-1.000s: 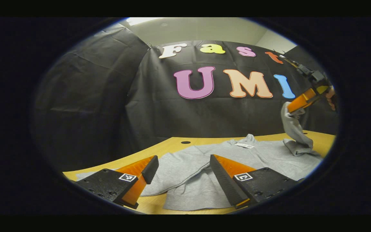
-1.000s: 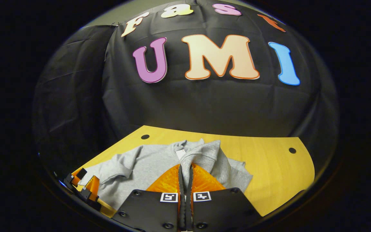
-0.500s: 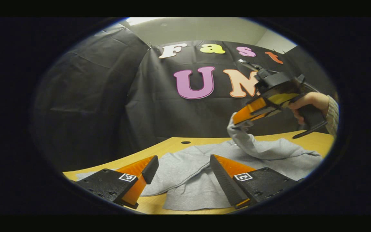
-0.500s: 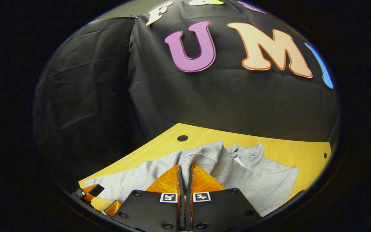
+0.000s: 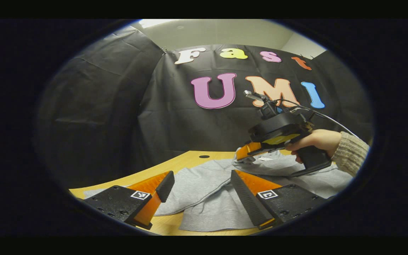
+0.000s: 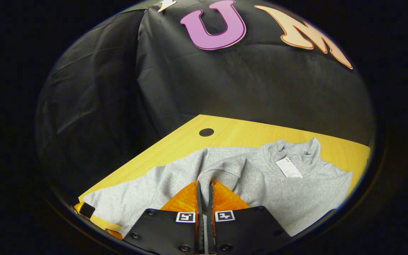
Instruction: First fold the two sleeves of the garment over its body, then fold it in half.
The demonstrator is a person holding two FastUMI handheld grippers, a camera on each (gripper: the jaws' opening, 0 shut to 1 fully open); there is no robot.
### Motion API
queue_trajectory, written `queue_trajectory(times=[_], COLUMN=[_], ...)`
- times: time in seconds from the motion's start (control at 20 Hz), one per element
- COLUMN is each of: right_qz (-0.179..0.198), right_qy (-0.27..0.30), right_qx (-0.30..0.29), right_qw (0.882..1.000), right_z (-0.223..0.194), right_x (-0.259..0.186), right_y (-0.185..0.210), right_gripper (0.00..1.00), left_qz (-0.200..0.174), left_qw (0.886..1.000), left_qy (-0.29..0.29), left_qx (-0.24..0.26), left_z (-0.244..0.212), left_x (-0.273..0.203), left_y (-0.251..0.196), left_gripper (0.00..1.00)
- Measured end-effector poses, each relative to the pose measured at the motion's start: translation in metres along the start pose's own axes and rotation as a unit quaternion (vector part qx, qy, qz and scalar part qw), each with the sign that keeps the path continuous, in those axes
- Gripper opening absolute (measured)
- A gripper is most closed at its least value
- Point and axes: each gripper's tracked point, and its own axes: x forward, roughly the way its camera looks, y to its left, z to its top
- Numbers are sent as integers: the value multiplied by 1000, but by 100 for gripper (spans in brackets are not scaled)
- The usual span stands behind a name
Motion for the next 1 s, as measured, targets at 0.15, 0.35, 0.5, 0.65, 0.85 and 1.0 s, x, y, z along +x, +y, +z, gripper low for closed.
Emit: queue_trajectory(times=[0.15, 0.35, 0.5, 0.65, 0.85, 1.0], right_qz=[9, 9, 11, 10, -16, -33], right_qy=[3, -17, -31, -60, -117, -160], right_qx=[3, 5, -9, -9, -19, -20], right_qw=[1000, 1000, 999, 998, 993, 986], right_z=[-3, 7, 12, 25, 38, 37], right_x=[4, 5, -5, -30, -87, -137], right_y=[3, 5, 7, -2, -31, -53], right_gripper=[14, 74, 98, 98, 98, 98], left_qz=[0, -1, -1, -4, -15, -16], left_qw=[1000, 1000, 1000, 1000, 1000, 1000], left_qy=[0, 0, 0, 0, 0, 0], left_qx=[0, 0, 0, 0, 1, 4], left_z=[0, 0, 0, 0, 0, 0], left_x=[-1, -1, -1, -1, -1, -1], left_y=[0, 0, 0, -2, -4, -3], left_gripper=[94, 94, 94, 94, 94, 94])
